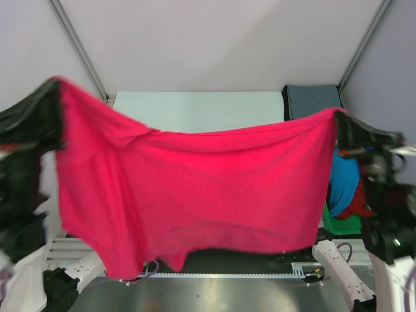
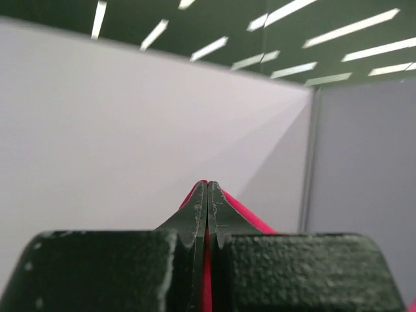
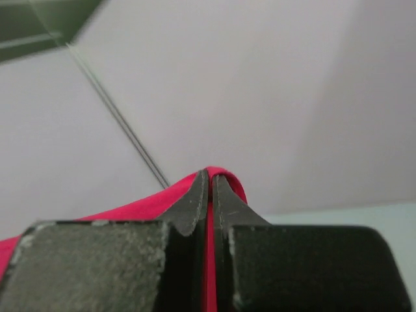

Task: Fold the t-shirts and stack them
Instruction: Flatten the tshirt out

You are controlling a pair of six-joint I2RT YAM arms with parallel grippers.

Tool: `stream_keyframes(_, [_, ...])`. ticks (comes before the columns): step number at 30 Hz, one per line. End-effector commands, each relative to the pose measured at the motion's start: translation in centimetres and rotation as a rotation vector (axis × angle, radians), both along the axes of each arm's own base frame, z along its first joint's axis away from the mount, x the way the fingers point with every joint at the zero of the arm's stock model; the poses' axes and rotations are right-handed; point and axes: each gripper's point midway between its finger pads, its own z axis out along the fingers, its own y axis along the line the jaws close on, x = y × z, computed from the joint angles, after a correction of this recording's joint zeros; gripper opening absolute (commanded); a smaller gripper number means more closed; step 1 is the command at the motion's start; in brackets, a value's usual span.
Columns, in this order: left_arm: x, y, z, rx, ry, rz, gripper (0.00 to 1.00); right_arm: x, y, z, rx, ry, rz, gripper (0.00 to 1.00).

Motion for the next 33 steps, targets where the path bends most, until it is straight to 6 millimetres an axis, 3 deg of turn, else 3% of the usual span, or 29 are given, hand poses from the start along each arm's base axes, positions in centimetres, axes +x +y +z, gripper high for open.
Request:
stream_keyframes(1, [15.1,-4.4,-8.5,0.09,0.331,0.18,0.0,10.5,0.2,-8.2,0.004,0.222,-0.108,0.0])
stream_keyframes(2, [18.4,-5.6,-12.4,0.158,0.396,0.216,0.0,12.2,0.3,-10.0,0.001,0.25,-0.126,0.0])
stream_keyframes(3, [21.2,-6.8,-14.3,0.183,0.417,0.216,0.0,15.4,0.6,-12.9,-0.019,0.31,-0.145,0.0])
stream_keyframes(4, [24.1,-7.9,-18.0,0.233,0.468,0.212,0.0,17.4,0.6,-15.5,-0.028,0.328,-0.167,0.0])
stream_keyframes(5, [25.9,-8.2,-20.0,0.246,0.489,0.216,0.0,18.8,0.8,-17.0,-0.041,0.336,-0.178,0.0])
stream_keyframes(6, [29.5,-9.2,-23.0,0.256,0.524,0.221,0.0,20.5,0.8,-19.3,-0.04,0.371,-0.191,0.0])
stream_keyframes(7, [31.2,-10.1,-25.3,0.261,0.57,0.176,0.0,23.0,0.2,-22.2,-0.029,0.419,-0.211,0.0])
stream_keyframes(8, [33.3,-9.4,-27.9,0.264,0.619,0.195,0.0,24.3,0.0,-24.1,-0.034,0.444,-0.225,0.0])
stream_keyframes(9, [36.8,-10.2,-31.8,0.272,0.67,0.193,0.0,25.5,-0.3,-25.6,-0.035,0.458,-0.243,0.0])
stream_keyframes(10, [38.2,-10.5,-33.7,0.266,0.701,0.17,0.0,28.0,-0.9,-28.9,-0.044,0.496,-0.261,0.0])
stream_keyframes(12, [41.6,-11.0,-36.2,0.274,0.706,0.141,0.01,30.3,-1.7,-31.5,-0.04,0.524,-0.262,0.0])
stream_keyframes(13, [44.5,-11.4,-39.4,0.286,0.755,0.152,0.0,32.1,-2.6,-35.0,-0.043,0.595,-0.261,0.0])
stream_keyframes(15, [47.1,-12.4,-41.3,0.271,0.782,0.112,0.0,34.2,-3.3,-36.3,-0.048,0.609,-0.271,0.0])
stream_keyframes(16, [49.3,-13.3,-43.3,0.279,0.804,0.084,0.0,35.1,-3.3,-37.0,-0.057,0.613,-0.262,0.0])
stream_keyframes(17, [50.0,-13.8,-44.1,0.275,0.813,0.063,0.0,36.1,-3.8,-39.8,-0.068,0.663,-0.257,0.0])
stream_keyframes(19, [51.5,-14.8,-44.5,0.232,0.813,0.025,0.0,37.6,-3.6,-39.8,-0.064,0.651,-0.223,0.0])
stream_keyframes(20, [52.2,-15.0,-46.7,0.229,0.85,0.018,0.0,38.1,-3.5,-41.0,-0.072,0.673,-0.218,0.0])
stream_keyframes(25, [53.2,-14.5,-47.9,0.156,0.869,-0.002,0.0,39.3,-4.7,-42.3,-0.106,0.714,-0.205,0.0])
stream_keyframes(28, [52.4,-14.1,-47.8,0.127,0.882,-0.044,0.0,39.3,-5.3,-42.5,-0.092,0.742,-0.202,0.0])
stream_keyframes(29, [52.0,-14.1,-47.0,0.117,0.858,-0.056,0.0,39.3,-5.4,-42.4,-0.09,0.742,-0.199,0.0])
stream_keyframes(30, [51.2,-13.8,-44.7,0.106,0.824,-0.056,0.0,39.2,-5.3,-42.4,-0.092,0.746,-0.185,0.0])
stream_keyframes(31, [50.5,-13.4,-45.0,0.101,0.838,-0.042,0.0,39.1,-5.2,-41.8,-0.101,0.735,-0.18,0.0])
stream_keyframes(33, [49.3,-12.9,-43.1,0.11,0.808,-0.03,0.0,38.6,-5.0,-41.3,-0.116,0.74,-0.169,0.0])
